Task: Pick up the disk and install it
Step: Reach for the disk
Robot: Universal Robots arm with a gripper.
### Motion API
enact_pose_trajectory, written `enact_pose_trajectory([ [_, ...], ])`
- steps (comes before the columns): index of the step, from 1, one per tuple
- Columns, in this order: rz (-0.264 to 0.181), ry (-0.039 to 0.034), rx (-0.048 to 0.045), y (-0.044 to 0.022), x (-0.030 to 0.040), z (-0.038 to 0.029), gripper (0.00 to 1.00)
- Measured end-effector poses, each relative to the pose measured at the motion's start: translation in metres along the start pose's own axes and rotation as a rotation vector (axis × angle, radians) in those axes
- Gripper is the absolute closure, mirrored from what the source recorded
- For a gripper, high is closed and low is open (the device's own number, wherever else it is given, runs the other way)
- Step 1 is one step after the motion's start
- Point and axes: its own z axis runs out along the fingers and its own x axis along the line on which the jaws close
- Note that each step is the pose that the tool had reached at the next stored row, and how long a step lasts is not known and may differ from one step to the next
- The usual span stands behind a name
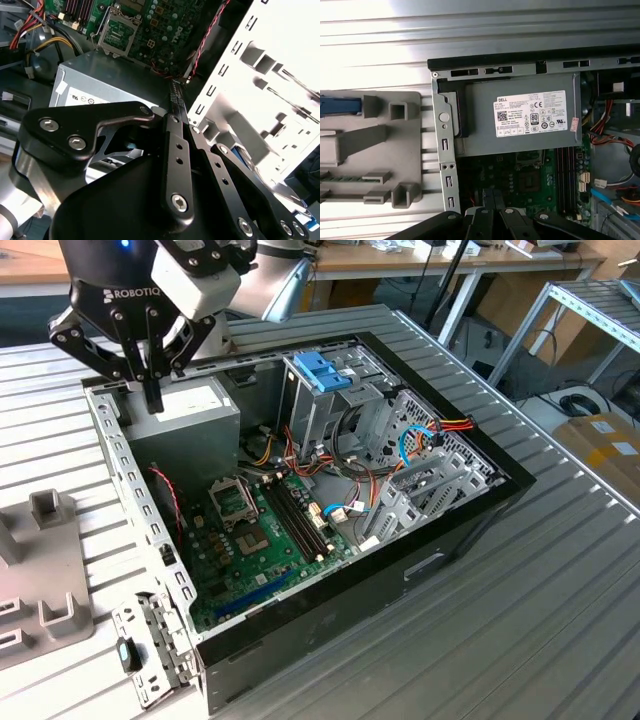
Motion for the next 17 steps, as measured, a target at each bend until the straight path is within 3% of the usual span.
enact_pose_trajectory([
  [17, -0.001, -0.0012, 0.0171, -0.0005, 0.0059, -0.0002, 0.89],
])
